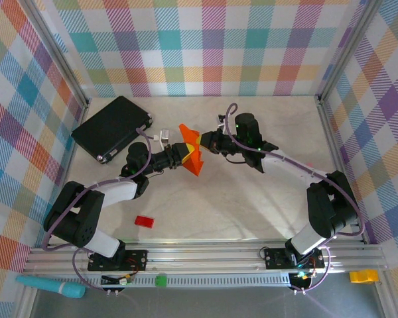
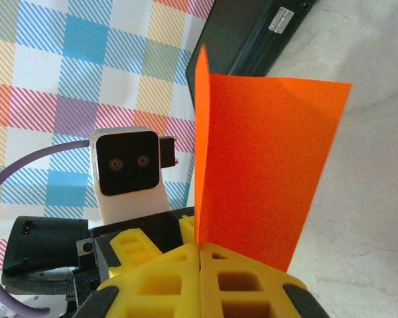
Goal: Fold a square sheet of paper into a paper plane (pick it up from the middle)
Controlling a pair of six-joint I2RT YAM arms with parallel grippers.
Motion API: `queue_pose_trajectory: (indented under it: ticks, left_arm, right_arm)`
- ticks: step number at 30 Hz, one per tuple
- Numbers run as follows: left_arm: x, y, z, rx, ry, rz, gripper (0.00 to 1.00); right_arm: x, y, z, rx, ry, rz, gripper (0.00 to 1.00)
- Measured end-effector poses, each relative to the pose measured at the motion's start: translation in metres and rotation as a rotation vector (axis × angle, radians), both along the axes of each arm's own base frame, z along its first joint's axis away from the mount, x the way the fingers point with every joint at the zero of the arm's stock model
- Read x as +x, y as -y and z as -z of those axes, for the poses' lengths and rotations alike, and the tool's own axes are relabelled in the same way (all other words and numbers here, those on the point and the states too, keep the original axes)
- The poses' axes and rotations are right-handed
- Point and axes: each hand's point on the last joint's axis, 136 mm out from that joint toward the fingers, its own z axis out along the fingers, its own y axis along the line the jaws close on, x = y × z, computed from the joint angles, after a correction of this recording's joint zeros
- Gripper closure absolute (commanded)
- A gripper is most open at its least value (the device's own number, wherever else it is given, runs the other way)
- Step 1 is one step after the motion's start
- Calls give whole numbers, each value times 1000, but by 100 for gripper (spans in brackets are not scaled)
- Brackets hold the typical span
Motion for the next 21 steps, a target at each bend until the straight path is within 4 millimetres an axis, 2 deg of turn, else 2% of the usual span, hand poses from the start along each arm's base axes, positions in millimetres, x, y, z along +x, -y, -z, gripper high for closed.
queue_pose_trajectory:
  ticks: [7,12,16,21]
  left_arm:
    - [0,0,1,3,-6,0,86]
    - [0,0,2,13,5,0,90]
    - [2,0,9,46,-2,-7,90]
    - [4,-2,16,127,1,-14,90]
  right_arm:
    - [-2,1,7,-2,-17,0,83]
    - [-1,4,9,1,-27,8,66]
    - [1,12,20,-22,-46,36,51]
    - [2,33,33,-89,-62,112,42]
